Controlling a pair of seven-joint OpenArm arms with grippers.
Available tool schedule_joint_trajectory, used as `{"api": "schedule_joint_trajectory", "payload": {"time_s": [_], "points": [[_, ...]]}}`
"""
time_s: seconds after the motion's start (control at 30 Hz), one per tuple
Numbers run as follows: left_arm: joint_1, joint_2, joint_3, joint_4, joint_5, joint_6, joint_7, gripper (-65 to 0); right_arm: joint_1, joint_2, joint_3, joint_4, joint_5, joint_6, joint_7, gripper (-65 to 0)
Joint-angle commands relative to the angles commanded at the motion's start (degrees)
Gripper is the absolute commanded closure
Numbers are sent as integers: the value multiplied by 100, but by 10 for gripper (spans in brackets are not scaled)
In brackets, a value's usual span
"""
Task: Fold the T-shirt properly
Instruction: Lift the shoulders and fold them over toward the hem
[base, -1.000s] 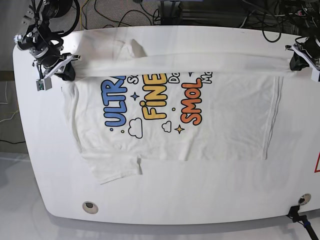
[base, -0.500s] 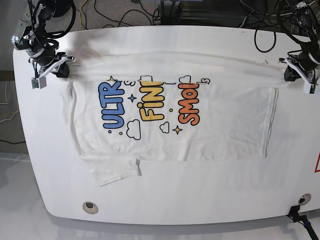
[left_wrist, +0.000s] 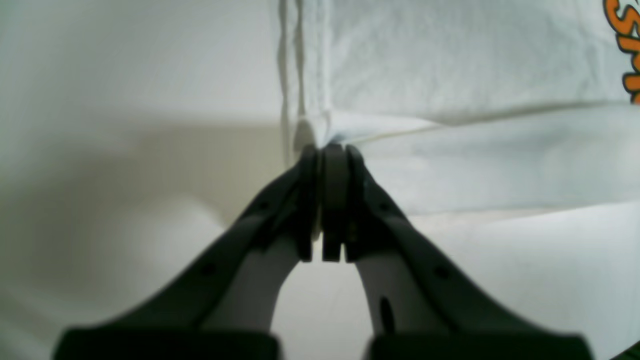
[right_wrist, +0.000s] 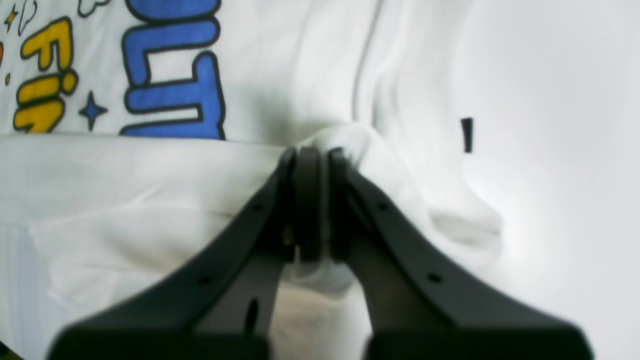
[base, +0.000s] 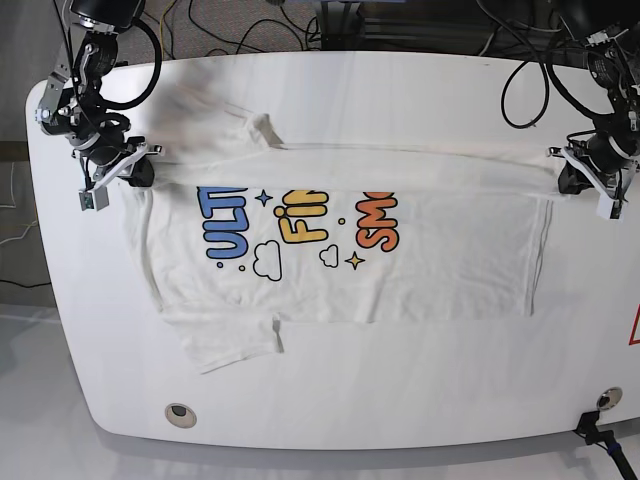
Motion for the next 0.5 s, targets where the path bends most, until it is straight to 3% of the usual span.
{"api": "schedule_joint_trajectory", "payload": {"time_s": [0.33, 0.37, 0.47, 0.5], "points": [[-215, -12, 102, -338, 458, 105, -68, 0, 76, -9, -2, -323, -4, 27, 9, -1], [-216, -17, 82, -317, 470, 92, -94, -14, 67, -3, 1, -292, -1, 15, -8, -51], [-187, -9, 115, -269, 448, 79, -249, -187, 22, 2, 34, -260, 1, 24, -52, -232], [-185, -16, 119, -274, 389, 82, -248, -219, 21, 3, 78, -232, 14, 10, -87, -251]]}}
